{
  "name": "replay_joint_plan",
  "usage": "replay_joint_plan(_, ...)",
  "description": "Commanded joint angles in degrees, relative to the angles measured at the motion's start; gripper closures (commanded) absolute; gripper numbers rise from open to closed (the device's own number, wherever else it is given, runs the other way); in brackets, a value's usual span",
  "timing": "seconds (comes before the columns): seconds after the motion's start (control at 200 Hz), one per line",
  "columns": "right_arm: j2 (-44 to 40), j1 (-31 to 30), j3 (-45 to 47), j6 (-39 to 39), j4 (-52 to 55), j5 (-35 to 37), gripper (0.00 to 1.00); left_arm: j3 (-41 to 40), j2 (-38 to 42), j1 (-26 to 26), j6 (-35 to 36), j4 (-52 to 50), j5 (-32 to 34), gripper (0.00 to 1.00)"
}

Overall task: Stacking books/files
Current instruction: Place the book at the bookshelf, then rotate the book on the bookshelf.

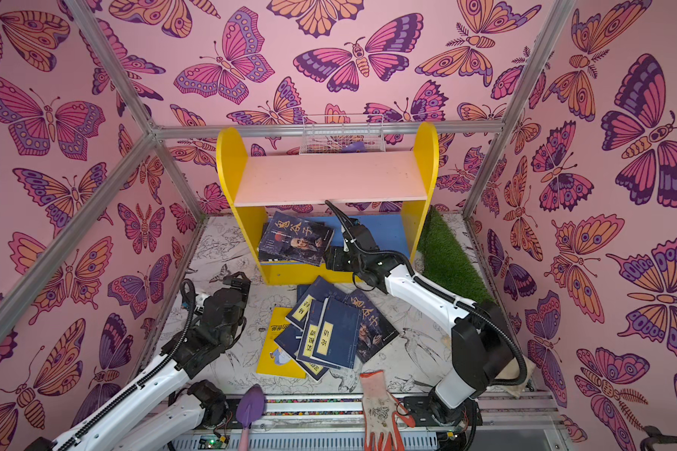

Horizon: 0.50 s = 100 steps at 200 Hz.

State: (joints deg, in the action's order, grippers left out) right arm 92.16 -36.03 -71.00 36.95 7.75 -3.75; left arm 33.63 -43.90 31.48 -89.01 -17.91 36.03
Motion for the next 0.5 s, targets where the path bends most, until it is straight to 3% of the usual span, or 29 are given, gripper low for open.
replay_joint_plan(0.0,1.83,2.27,2.86,13.42,-12.83,-6.82,0.31,0.45,-1.57,-0.98,1.91,-11.65,-0.35,0.01)
replay_joint_plan(0.296,6.12,2.67,-4.68,8.50,-4.98,-7.49,0.32,3.28,-8.97,-2.99,3.76,-15.86,-5.08,0.01)
replay_joint_plan(0.496,9.20,3.81,-7.90,8.28,-4.19,-7.60,0.34,3.83,-9.02,-3.18,4.24,-15.29,-4.95,0.01)
